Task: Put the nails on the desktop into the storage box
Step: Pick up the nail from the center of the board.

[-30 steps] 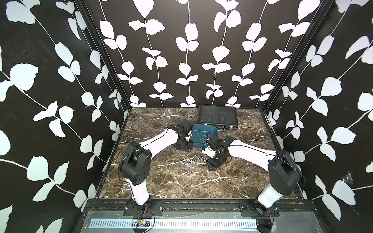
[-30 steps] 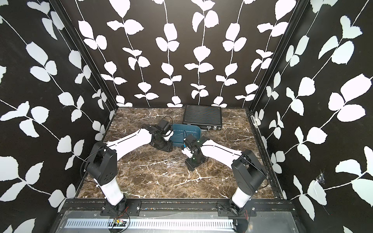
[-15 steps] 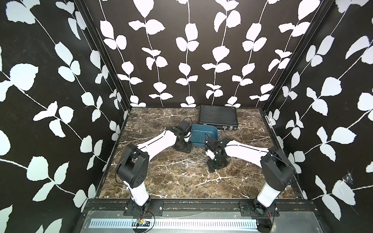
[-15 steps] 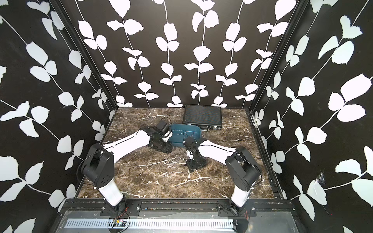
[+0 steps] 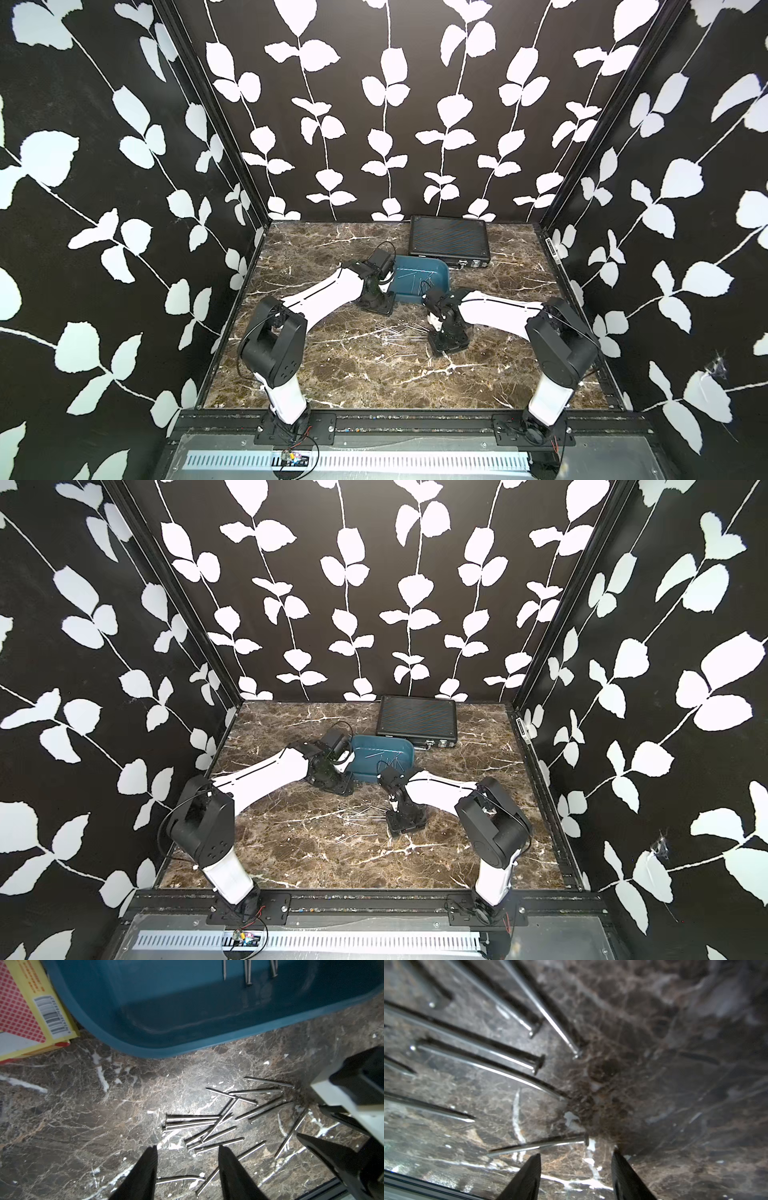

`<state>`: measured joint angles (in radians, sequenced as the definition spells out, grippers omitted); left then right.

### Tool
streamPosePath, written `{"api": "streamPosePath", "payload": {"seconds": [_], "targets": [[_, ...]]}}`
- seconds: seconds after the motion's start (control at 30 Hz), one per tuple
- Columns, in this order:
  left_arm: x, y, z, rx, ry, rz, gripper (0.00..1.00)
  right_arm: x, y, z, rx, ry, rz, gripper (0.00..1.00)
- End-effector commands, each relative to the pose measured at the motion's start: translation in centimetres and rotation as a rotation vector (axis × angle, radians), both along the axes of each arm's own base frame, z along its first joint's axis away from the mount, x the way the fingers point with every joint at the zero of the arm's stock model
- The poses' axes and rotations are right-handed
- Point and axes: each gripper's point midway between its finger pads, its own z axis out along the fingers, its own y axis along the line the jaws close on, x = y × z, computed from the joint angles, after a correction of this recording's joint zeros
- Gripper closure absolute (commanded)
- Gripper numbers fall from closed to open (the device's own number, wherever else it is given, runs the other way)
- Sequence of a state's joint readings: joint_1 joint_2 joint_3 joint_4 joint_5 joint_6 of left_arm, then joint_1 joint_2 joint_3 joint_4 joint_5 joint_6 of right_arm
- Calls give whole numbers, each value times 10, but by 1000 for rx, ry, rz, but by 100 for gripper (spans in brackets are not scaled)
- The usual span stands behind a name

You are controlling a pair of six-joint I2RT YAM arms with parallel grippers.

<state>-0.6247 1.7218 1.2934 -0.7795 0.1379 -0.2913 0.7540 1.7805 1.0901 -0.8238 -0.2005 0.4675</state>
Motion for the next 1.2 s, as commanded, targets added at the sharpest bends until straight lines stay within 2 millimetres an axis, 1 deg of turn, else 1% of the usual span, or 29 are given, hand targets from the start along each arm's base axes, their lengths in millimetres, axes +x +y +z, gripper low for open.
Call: {"api": "streamPosePath", "payload": {"seconds": [0.0, 0.13, 0.27, 0.33, 0.43, 0.57, 0.7, 0.77, 0.9, 1.03, 1.1, 1.17], "targets": [[1, 5, 14, 2, -20, 2, 50, -6, -2, -13, -19, 34, -11, 47], [0, 6, 13, 8, -17, 2, 50, 3, 5, -13, -10, 12, 3, 48], [-1, 7, 13, 10, -17, 4, 50, 12, 4, -10, -27, -21, 27, 47], [-2, 8, 13, 10, -16, 6, 50, 17, 2, -9, -48, -40, 68, 45], [-3, 9, 13, 9, -19, 11, 50, 23, -7, -7, -101, -70, 148, 38], [-5, 11, 12, 12, -20, 18, 50, 30, -7, -5, -90, -121, 253, 34], [-6, 13, 12, 7, -22, 27, 49, 39, -9, -5, -111, -156, 305, 33], [-6, 13, 12, 9, -24, 29, 49, 44, -3, -4, -93, -174, 331, 33], [-7, 14, 13, 9, -26, 29, 49, 53, 6, 0, -62, -221, 346, 33], [-12, 16, 16, 6, -26, 11, 50, 54, 13, 5, -25, -226, 340, 33], [-18, 16, 19, -7, -33, -4, 50, 56, 13, 8, -11, -242, 311, 32], [-24, 13, 23, -37, -45, -25, 50, 59, 12, 14, 35, -254, 247, 33]]}}
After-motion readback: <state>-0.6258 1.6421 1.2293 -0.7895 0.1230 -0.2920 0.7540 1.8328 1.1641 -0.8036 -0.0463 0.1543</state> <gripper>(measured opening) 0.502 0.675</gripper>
